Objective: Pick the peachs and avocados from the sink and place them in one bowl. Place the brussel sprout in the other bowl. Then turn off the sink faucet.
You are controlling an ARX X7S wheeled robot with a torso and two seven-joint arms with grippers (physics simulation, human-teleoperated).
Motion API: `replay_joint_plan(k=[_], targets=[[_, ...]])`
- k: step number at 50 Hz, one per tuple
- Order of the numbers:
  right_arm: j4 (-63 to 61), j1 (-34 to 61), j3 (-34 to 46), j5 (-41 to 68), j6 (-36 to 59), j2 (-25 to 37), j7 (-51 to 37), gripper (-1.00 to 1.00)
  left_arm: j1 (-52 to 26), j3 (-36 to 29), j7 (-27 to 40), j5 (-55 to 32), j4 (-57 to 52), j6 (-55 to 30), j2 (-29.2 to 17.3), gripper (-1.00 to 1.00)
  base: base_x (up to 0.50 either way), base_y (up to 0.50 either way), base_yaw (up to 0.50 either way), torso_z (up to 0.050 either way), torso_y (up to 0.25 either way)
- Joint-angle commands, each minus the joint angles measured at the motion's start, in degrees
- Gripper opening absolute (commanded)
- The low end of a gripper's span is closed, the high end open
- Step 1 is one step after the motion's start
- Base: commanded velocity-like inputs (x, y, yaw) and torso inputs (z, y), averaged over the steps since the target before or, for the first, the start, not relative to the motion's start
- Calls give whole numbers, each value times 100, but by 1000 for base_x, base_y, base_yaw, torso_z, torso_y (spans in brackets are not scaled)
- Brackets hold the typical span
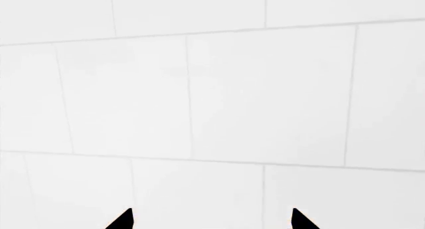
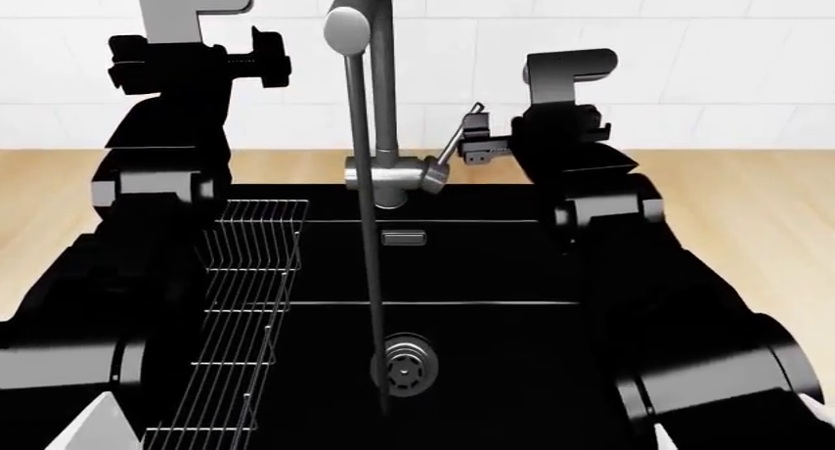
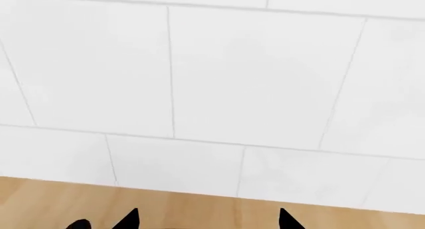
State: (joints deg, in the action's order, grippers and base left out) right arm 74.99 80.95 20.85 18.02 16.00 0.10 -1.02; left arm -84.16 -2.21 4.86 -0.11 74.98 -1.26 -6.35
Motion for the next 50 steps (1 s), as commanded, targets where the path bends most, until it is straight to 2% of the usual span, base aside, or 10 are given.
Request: replay_joint_plan(k=[1, 7, 14, 22, 30, 37, 50], targets=[[0, -5, 1334, 1397, -188, -9, -22, 100, 3, 4, -8, 3, 0, -1, -17, 100, 0, 0, 0, 0, 0], [0, 27, 2382, 2462, -354, -10, -39, 100, 8, 8, -27, 0, 0, -1, -27, 100, 0, 0, 0, 0, 0], [0, 26, 3031, 3154, -496, -10, -30, 100, 32, 22, -31, -4, 0, 12, -43, 100, 0, 0, 0, 0, 0], [-1, 181, 4953, 5126, -982, -10, 69, 100, 32, 35, -18, -1, 0, 0, -51, 100, 0, 0, 0, 0, 0], [-6, 286, 6154, 6311, -1245, -10, 138, 100, 29, 38, -9, 1, 0, 1, -39, 100, 0, 0, 0, 0, 0], [-50, 322, 6681, 6817, -1343, -10, 150, 100, 36, 52, -14, -4, 0, -3, -36, 100, 0, 0, 0, 0, 0], [-81, 351, 6833, 6979, -1328, -10, 173, 100, 61, 68, -11, 1, 0, 2, -24, 100, 0, 0, 0, 0, 0]])
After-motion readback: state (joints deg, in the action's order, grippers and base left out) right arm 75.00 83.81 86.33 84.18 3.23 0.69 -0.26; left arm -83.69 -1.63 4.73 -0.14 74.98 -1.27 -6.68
